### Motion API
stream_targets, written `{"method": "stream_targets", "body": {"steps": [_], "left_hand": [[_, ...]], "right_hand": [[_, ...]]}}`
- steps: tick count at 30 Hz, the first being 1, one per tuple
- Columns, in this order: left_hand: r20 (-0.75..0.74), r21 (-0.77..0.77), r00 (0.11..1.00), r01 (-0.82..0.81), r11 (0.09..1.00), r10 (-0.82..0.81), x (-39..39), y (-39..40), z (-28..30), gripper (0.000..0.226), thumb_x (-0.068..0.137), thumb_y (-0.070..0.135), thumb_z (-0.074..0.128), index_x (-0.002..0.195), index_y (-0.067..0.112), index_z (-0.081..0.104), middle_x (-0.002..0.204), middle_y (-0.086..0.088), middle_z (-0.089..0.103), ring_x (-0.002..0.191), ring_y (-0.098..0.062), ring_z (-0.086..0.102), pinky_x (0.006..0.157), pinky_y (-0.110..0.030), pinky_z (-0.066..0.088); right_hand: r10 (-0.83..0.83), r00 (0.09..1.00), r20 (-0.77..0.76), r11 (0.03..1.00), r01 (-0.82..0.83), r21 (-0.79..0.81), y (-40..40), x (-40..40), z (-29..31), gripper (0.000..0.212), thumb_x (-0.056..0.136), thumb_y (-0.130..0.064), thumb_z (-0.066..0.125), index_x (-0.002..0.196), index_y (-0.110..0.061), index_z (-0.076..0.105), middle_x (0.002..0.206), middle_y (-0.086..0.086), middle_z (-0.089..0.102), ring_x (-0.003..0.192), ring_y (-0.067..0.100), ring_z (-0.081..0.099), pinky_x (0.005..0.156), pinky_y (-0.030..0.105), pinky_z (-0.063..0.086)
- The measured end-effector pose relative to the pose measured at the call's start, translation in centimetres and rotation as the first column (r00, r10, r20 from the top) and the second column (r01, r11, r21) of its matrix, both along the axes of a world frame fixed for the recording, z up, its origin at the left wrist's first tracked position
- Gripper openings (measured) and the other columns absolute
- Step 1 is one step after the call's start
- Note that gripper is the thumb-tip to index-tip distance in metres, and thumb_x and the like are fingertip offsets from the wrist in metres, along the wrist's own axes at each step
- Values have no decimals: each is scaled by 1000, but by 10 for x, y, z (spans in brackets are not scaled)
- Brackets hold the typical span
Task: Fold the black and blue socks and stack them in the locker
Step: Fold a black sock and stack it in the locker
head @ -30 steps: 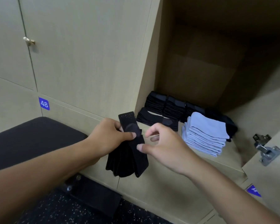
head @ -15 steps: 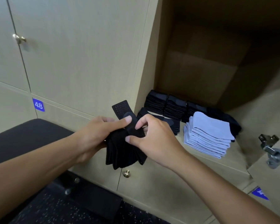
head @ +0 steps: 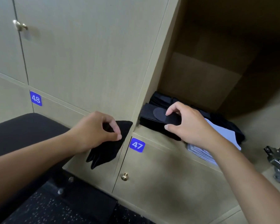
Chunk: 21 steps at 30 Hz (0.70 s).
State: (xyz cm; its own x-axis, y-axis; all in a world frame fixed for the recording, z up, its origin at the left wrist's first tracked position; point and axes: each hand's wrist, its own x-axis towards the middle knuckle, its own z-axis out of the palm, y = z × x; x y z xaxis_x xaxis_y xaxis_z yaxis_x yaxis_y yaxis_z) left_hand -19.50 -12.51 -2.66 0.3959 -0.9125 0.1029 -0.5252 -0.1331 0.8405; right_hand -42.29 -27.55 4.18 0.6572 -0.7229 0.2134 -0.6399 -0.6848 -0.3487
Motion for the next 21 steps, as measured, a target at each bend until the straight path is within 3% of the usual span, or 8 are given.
{"method": "stream_targets", "body": {"steps": [2, 6, 10, 18, 21], "left_hand": [[15, 5, 1000, 3, 1000, -3, 1, -2, -1, 13, 80, 24, 85, 71, 29, 77, 81, 9, 75, 76, -3, 69, 70, -18, 53], [32, 32, 999, 9, 999, -10, 3, -6, -4, 13, 80, 25, 85, 71, 31, 77, 80, 9, 75, 73, -1, 69, 61, -12, 51], [50, 37, 998, 24, 999, -26, 6, -8, -7, 14, 79, 26, 86, 71, 33, 77, 76, 13, 74, 71, 1, 69, 56, -9, 45], [56, 34, 998, 38, 999, -39, 11, -12, -10, 15, 81, 25, 85, 70, 31, 76, 70, 21, 70, 65, 6, 65, 52, -8, 43], [61, 36, 997, 45, 998, -47, 11, -12, -10, 14, 81, 25, 85, 71, 29, 76, 69, 20, 70, 65, 6, 65, 52, -8, 44]], "right_hand": [[-21, 1000, -11, 1000, 21, -3, -9, -2, 1, 28, 89, -25, 74, 109, -28, 55, 118, -13, 54, 111, 10, 50, 84, 28, 38], [-52, 998, -18, 998, 53, 28, -25, 1, -4, 26, 92, -24, 71, 111, -27, 54, 120, -7, 56, 97, 22, 61, 72, 25, 45], [-68, 997, -21, 996, 69, 47, -42, 10, -11, 28, 91, -24, 72, 113, -27, 54, 119, -4, 56, 101, 21, 58, 76, 33, 41], [-53, 986, -157, 996, 63, 60, -60, 24, -28, 30, 91, -23, 73, 113, -24, 53, 112, 2, 57, 90, 17, 60, 68, 29, 43], [-66, 984, -167, 992, 83, 97, -64, 25, -31, 31, 90, -22, 74, 113, -23, 53, 113, 5, 61, 92, 21, 62, 73, 32, 46]]}}
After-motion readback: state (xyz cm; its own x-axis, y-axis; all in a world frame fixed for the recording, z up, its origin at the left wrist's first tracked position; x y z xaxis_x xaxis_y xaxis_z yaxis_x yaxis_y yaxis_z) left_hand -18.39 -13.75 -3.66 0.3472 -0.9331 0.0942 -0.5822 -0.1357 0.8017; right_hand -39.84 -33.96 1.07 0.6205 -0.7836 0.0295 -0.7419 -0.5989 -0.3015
